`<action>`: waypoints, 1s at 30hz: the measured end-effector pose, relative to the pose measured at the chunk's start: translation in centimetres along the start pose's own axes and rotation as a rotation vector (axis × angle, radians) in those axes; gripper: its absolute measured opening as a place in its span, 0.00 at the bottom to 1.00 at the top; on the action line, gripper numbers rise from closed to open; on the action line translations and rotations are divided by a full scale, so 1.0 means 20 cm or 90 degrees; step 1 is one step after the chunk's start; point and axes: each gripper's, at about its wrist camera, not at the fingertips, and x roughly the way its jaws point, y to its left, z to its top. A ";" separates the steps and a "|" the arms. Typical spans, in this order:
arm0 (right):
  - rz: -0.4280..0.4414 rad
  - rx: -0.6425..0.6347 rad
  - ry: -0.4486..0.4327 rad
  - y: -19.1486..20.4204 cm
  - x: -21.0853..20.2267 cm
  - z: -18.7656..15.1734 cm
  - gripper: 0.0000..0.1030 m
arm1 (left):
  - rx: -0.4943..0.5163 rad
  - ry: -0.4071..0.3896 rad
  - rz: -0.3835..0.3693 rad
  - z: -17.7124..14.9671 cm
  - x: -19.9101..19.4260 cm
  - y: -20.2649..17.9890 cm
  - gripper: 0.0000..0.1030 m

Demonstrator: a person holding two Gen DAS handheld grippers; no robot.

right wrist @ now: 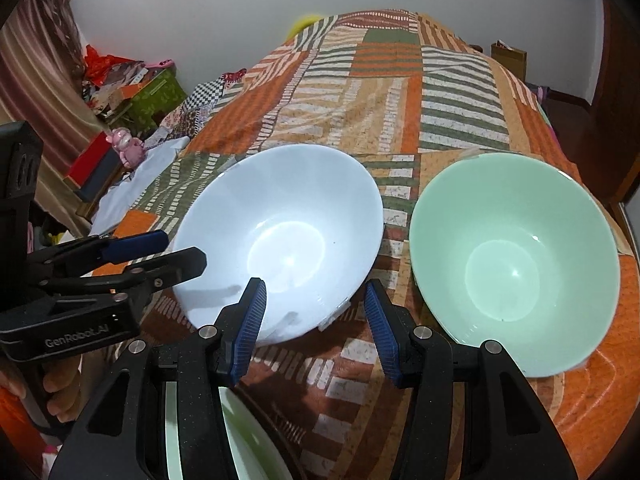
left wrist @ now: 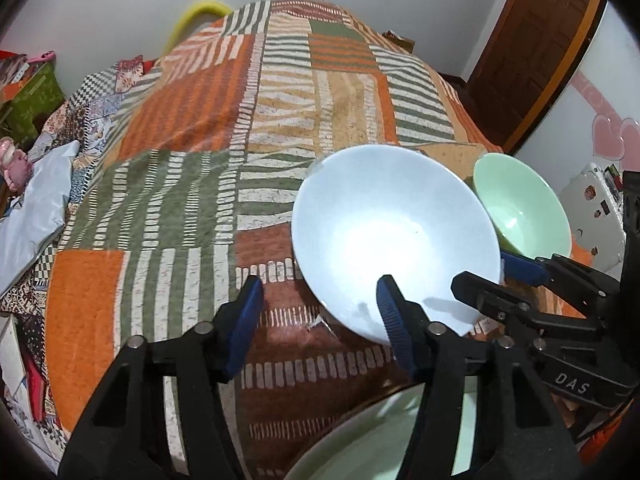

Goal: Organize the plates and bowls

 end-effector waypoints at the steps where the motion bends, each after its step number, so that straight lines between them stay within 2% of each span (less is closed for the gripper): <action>1: -0.001 0.001 0.002 0.00 0.01 0.00 0.46 | 0.001 0.003 -0.001 0.00 0.01 0.00 0.52; 4: -0.005 -0.002 0.005 0.00 0.02 0.01 0.41 | 0.006 0.010 -0.001 0.01 0.04 -0.01 0.48; 8: -0.024 -0.012 0.005 0.02 0.03 0.01 0.39 | 0.011 0.026 -0.004 0.02 0.09 -0.02 0.35; 13: -0.029 -0.013 0.001 0.02 0.04 0.02 0.34 | 0.009 0.038 -0.011 0.02 0.13 -0.02 0.26; 21: -0.026 -0.023 -0.005 0.03 0.04 0.02 0.33 | 0.018 0.030 0.010 0.02 0.13 -0.04 0.25; 30: -0.018 -0.038 -0.018 0.07 -0.02 0.00 0.33 | 0.021 0.008 0.023 -0.05 0.02 -0.05 0.25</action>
